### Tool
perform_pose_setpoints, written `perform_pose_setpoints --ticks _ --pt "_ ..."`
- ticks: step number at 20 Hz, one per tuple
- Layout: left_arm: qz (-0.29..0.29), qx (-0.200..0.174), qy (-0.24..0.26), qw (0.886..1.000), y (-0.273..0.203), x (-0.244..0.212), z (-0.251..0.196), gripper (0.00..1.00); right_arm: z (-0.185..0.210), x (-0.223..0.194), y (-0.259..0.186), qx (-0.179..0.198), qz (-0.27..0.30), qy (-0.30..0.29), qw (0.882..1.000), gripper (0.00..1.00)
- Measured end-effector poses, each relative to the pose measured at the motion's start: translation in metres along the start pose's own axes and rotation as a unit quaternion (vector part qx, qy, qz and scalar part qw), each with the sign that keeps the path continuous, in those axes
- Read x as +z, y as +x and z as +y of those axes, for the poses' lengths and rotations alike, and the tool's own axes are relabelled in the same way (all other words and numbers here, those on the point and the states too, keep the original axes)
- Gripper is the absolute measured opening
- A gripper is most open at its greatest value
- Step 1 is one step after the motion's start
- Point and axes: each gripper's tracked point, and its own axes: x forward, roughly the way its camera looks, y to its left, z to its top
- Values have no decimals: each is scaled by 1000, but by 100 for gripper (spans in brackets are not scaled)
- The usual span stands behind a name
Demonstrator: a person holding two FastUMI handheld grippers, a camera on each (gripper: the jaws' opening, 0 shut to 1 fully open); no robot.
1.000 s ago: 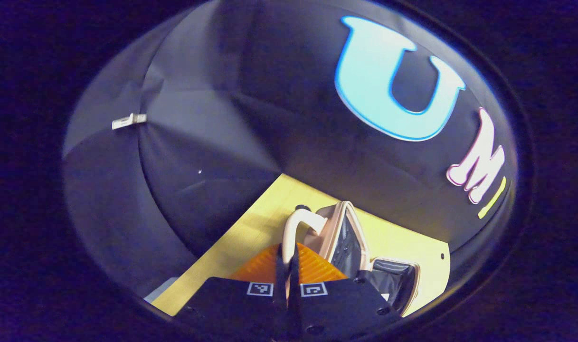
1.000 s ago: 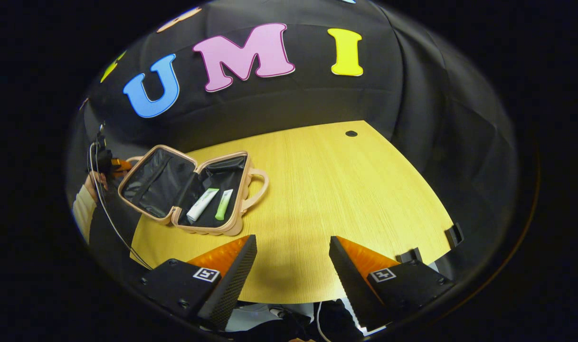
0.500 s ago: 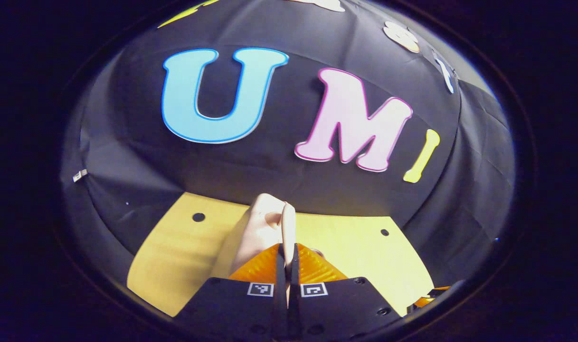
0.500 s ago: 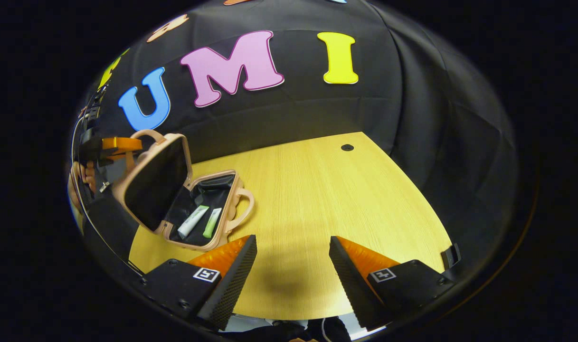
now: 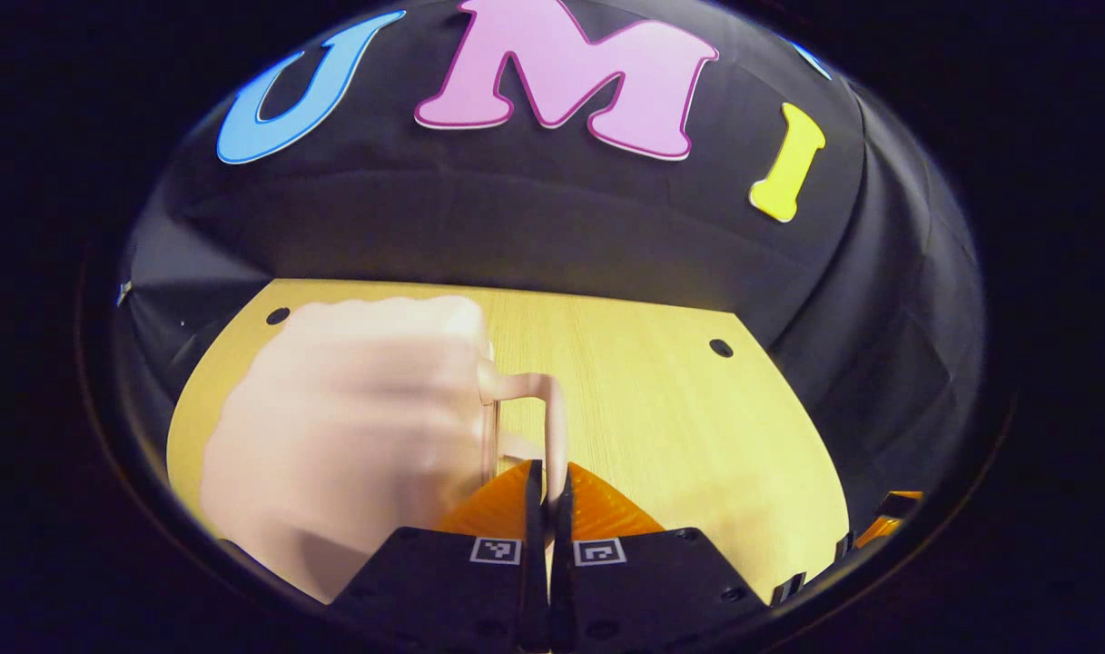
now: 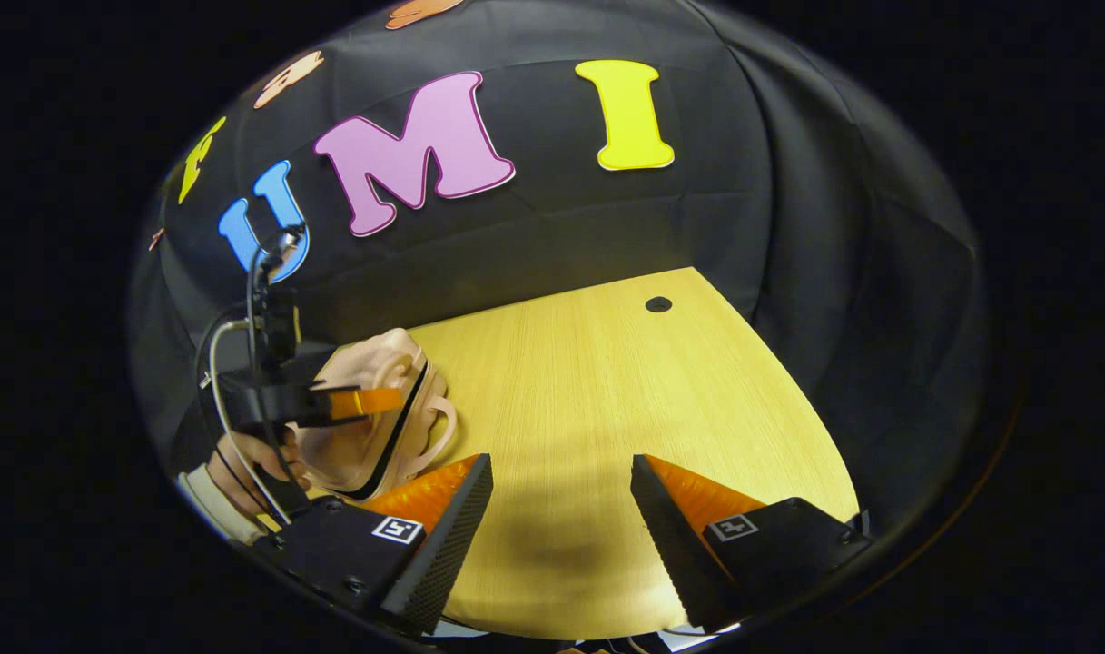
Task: First open the suitcase, pack the skin care products into it, and then close the suitcase.
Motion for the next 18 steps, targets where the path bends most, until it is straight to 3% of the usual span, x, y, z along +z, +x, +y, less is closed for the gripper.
perform_pose_setpoints --ticks 2,3,7,8,9,15,18 --pt "-1 -12 -10 1000 -1 -5 -7 10 -6 5 5 1 1 6 1000 98" --pt "-4 -26 -16 1000 -7 -3 -14 17 -6 9 5 0 -5 10 1000 98" --pt "-82 -39 -15 996 -52 25 -11 71 5 34 3 -4 -40 -11 999 97" --pt "-111 -28 -4 993 -77 35 -3 79 10 40 1 -5 -47 -16 999 97" --pt "-139 -20 5 990 -103 46 3 100 16 47 -4 -1 -58 -17 998 97" --pt "-240 -10 1 971 -238 69 27 96 76 80 -47 16 -130 -24 991 97" --pt "-267 6 -4 964 -277 63 49 96 102 77 -71 22 -154 -33 987 97"
